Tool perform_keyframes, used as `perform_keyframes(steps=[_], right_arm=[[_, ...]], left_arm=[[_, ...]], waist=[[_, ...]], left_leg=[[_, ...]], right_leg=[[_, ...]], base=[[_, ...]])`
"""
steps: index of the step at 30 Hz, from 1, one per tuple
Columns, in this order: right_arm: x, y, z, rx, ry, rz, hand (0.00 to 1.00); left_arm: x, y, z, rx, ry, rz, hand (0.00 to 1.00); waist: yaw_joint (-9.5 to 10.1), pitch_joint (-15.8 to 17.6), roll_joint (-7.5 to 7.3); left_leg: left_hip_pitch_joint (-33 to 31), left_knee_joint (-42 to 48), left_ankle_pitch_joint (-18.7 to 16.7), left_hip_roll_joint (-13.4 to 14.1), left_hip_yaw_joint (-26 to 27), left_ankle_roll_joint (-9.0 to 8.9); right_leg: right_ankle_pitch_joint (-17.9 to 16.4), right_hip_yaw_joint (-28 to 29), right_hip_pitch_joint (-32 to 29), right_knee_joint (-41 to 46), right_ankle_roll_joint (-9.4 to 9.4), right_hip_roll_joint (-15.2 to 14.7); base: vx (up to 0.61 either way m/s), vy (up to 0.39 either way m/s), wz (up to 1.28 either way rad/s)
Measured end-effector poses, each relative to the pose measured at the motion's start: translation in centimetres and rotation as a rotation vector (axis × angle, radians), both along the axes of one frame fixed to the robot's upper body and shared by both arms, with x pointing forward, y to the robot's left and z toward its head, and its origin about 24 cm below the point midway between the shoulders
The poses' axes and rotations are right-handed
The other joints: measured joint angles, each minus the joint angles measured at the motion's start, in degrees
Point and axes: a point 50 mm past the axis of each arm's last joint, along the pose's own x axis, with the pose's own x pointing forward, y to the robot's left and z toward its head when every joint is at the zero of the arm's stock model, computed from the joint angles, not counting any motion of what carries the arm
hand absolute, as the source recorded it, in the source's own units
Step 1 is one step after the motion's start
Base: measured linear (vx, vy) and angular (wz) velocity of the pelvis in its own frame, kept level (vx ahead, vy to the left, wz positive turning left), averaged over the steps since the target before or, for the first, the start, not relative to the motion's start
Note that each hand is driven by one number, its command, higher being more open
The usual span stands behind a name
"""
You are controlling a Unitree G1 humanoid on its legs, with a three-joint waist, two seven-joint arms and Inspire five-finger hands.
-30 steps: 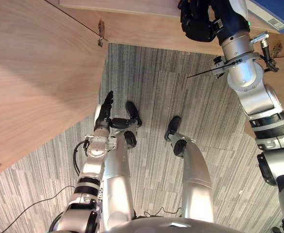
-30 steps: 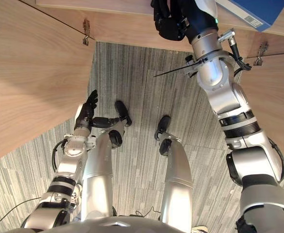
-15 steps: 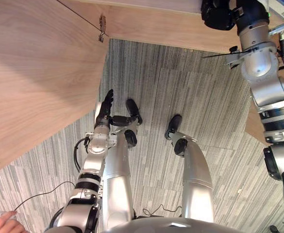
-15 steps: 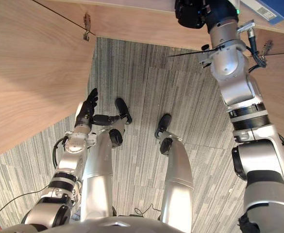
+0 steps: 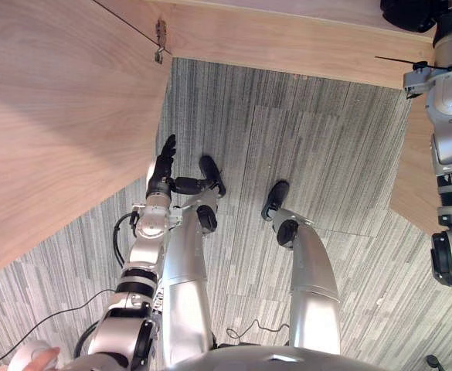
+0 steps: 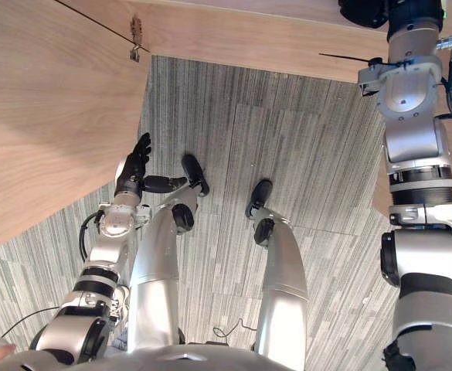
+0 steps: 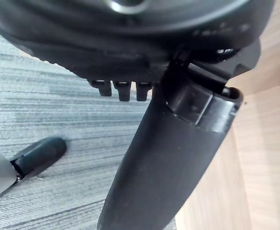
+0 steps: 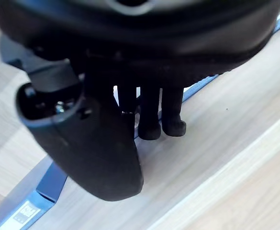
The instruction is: Walk over to the cabinet, pick up the folder, carry it to the office cabinet, place the folder inside the office cabinet, then close the office cabinet door
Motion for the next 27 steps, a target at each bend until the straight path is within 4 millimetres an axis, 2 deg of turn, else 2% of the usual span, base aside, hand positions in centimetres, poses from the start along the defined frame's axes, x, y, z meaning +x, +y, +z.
perform_keyframes(steps=[8,19,27], right_arm=[[0.0,-0.6,0.6,0.032,-0.005,-0.024,0.00],[0.4,-2.1,3.0,0.187,-0.028,-0.076,0.00],[0.8,-0.6,3.9,0.301,-0.072,0.002,0.00]], left_arm=[[0.9,-0.1,1.1,-0.024,-0.024,0.006,1.00],[1.6,0.0,1.5,-0.069,-0.028,0.042,1.00],[1.4,-0.2,1.1,-0.080,-0.017,0.054,1.00]], waist=[[-0.03,0.16,-0.28],[-0.51,0.63,-0.62],[-1.28,1.26,-0.60]], left_leg=[[-0.56,0.81,-0.26,0.27,-0.01,0.27],[-0.43,0.82,-0.29,0.55,0.64,0.40],[0.17,-0.54,0.85,0.40,1.19,0.50]], right_leg=[[0.02,0.02,-0.29,0.22,0.02,0.03],[0.68,0.69,-0.62,-0.04,0.26,0.22],[1.15,1.06,-1.01,-0.02,0.04,0.33]], base=[[0.01,0.033,-0.01],[0.00,0.017,-0.02],[0.00,0.006,-0.01]])
